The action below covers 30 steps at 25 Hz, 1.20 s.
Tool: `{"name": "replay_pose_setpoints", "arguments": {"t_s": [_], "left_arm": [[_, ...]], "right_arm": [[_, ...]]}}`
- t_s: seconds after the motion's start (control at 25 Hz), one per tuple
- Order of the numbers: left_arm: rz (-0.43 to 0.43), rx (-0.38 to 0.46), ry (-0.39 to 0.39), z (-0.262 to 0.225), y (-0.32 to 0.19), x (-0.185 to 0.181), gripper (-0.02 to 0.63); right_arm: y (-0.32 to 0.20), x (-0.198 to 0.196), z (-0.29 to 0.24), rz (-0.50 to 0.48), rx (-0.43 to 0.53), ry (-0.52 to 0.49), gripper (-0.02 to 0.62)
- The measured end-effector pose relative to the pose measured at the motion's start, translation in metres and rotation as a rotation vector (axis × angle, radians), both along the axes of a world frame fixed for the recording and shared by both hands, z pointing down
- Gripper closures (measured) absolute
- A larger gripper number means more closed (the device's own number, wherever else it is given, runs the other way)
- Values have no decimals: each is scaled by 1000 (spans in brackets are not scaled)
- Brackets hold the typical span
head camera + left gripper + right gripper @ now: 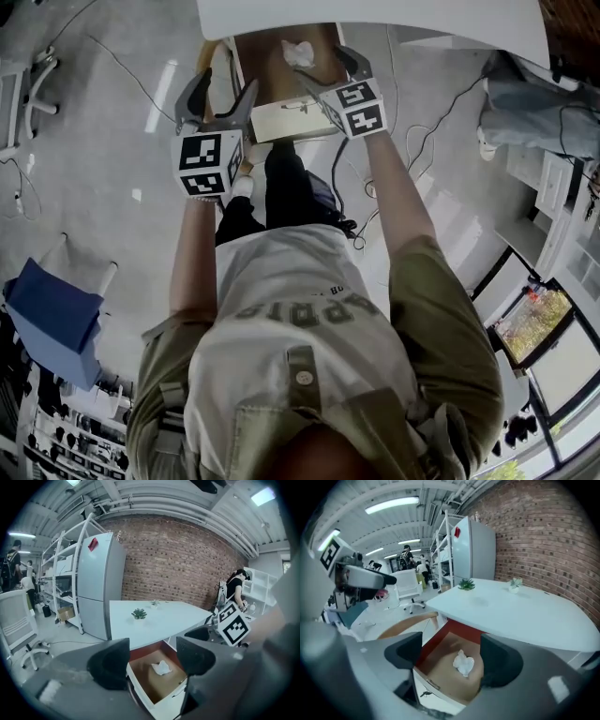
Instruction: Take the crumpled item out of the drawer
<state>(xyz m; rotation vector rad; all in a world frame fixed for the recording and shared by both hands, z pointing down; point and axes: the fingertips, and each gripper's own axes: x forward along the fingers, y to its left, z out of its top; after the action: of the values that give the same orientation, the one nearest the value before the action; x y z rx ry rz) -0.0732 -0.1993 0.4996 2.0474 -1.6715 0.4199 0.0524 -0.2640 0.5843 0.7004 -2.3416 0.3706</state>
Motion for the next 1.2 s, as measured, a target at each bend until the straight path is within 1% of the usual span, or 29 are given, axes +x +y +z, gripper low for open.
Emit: {"name": "replay_pose_setpoints", "arguments": {"t_s": [0.12,0.28,0.4,0.56,0.72,0.88,1.2], "left_arm": [[-13,-22,-1,13,-1,0,290],[-20,-33,-3,26,-9,-4,290],[-27,-33,-2,30,-15,-2,281],[-23,-29,-13,34,-20,1,281],[-21,-31,-12,41,-25,-2,281],[-21,-32,-7,47,-30,-3,281],[-17,-40,1,55,-39,5,281]], "right_arm": [[-5,-11,41,-95,-50,81,204],[-15,-26,89,-183,-112,168,204],[-19,-30,121,-248,-145,243,206],[-24,-34,155,-314,-181,319,206],[-25,-39,188,-361,-212,389,221],[-26,-39,215,-387,-227,455,230],[-30,-38,248,-451,-258,554,253]]}}
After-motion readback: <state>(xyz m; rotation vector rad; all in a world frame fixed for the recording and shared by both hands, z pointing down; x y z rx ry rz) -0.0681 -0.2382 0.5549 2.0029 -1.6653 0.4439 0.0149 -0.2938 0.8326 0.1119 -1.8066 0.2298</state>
